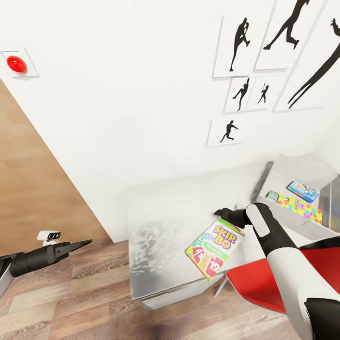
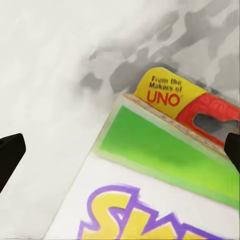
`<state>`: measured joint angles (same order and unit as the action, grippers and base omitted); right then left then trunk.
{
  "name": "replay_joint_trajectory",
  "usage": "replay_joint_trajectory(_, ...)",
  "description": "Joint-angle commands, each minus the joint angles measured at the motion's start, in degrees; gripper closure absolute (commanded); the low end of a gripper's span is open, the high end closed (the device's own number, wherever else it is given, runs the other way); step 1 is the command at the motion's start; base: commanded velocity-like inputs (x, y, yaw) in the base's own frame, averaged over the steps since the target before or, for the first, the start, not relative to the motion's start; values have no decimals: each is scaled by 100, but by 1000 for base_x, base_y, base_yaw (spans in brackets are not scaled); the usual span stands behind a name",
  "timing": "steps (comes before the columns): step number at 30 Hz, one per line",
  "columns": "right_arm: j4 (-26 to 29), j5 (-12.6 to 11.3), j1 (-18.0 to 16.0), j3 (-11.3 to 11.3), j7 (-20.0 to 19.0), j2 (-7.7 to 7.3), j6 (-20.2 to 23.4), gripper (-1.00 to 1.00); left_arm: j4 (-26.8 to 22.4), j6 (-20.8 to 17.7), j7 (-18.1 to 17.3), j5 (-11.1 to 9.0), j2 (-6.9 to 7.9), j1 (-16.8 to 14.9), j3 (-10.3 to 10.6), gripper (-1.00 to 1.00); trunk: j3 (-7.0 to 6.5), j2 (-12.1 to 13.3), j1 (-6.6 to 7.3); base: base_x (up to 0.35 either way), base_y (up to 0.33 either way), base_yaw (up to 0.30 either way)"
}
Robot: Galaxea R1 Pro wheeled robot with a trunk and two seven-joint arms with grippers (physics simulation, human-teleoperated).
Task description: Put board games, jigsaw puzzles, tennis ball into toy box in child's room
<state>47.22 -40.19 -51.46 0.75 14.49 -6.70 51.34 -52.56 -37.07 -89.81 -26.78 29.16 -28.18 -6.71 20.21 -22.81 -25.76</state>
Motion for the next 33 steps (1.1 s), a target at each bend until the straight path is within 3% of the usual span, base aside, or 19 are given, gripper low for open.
replay_joint_trajectory(1, 7, -60, -4, 4, 54, 1, 18, -100, 1, -61, -19, -4, 2, -4, 3, -100, 19, -11, -2, -65, 186, 0)
replay_joint_trajectory(21, 7, -59, -3, 4, 54, -5, -16, -100, 1, -65, -19, -3, 2, -4, 3, -100, 71, -11, -2, -17, 46, 0)
replay_joint_trajectory(33, 7, -59, -2, 4, 54, -20, -10, -100, 1, -63, -19, -3, 2, -4, 3, -100, 171, -11, -2, 0, 0, 0)
